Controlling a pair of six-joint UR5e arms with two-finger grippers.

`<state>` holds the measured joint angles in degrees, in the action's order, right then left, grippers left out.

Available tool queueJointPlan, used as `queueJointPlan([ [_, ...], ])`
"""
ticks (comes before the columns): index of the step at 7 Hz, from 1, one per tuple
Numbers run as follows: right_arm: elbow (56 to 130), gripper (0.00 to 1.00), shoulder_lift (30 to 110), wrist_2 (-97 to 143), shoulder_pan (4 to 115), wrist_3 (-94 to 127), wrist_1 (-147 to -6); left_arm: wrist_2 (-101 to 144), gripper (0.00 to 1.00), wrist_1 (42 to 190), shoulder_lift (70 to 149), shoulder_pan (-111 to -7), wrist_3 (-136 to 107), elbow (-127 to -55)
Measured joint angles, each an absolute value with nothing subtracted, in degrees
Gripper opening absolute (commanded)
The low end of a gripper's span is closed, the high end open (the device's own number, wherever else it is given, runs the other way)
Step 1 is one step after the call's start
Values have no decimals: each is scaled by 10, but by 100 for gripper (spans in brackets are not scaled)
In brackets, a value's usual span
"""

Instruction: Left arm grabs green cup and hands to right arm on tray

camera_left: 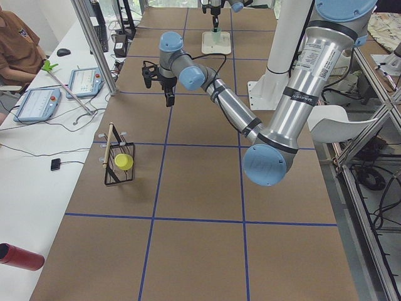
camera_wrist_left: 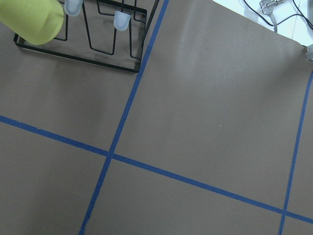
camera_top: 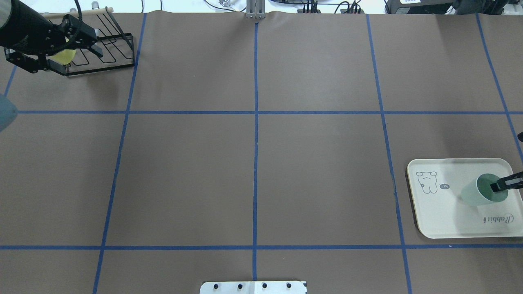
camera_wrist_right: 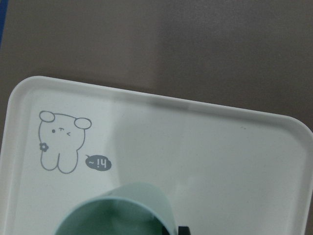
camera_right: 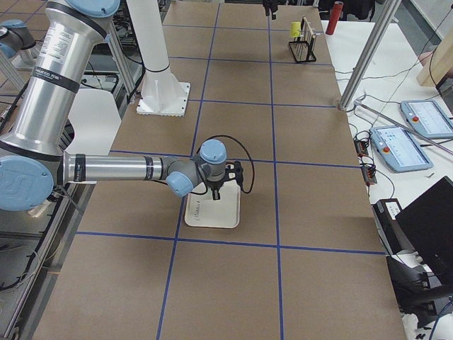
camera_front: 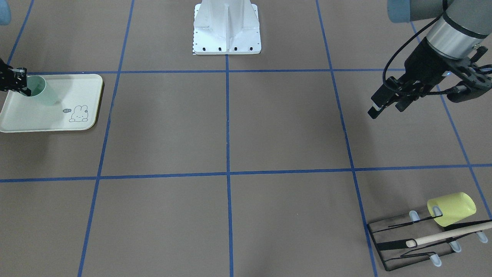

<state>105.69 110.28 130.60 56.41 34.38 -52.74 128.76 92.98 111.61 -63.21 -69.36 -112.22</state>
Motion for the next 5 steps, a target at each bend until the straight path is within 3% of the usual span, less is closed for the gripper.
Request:
queueJointPlan([
  [1,1056,7,1101,1301,555,344,-528,1288,100,930,1117,-632,-694,-1122],
  [2,1055,35,1099,1297,550,344,-528,1288,100,929,1118,-632,-694,-1122],
  [3,1055,48,1098,1295,547,344,-528,1288,100,929,1119,-632,-694,-1122],
  [4,1055,99,1098,1294,546,344,-528,1288,100,929,1119,-631,-694,-1121],
  [5,1055,100,1098,1294,545,344,-528,1288,100,929,1119,-631,-695,-1122],
])
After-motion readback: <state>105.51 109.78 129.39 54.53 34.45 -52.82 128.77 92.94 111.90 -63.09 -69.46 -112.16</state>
